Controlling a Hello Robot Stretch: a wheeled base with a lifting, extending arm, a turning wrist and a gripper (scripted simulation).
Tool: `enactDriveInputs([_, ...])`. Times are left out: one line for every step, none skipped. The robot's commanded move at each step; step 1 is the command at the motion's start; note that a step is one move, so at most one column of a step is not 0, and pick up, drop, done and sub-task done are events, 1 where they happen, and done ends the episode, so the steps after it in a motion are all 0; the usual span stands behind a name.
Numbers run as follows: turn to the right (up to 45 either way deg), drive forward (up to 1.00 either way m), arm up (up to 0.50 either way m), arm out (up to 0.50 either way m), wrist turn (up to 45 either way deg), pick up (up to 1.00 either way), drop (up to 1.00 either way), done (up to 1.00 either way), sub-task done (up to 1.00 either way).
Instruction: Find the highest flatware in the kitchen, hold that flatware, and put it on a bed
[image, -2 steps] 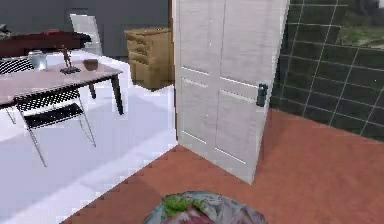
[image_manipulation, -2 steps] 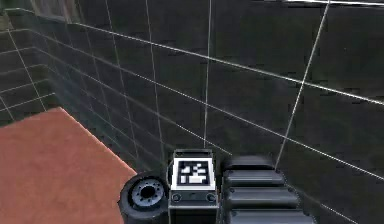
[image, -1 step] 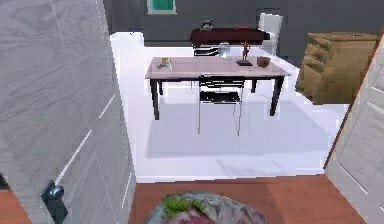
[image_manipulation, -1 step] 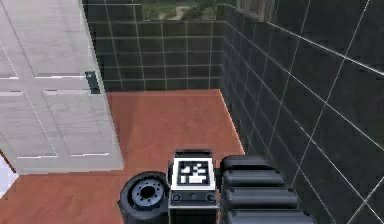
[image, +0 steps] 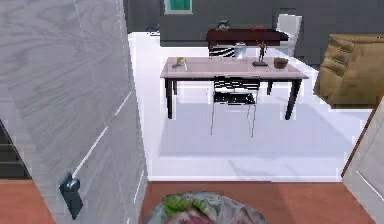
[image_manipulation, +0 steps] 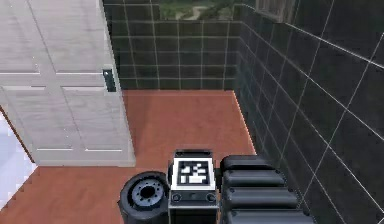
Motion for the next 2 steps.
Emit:
enactDriveInputs([0.0, 1.0, 0.0, 0.0, 0.0, 0.0, 0.0, 0.0, 0.0])
enactDriveInputs([0.0, 0.6, 0.0, 0.0, 0.0, 0.0, 0.0, 0.0, 0.0])
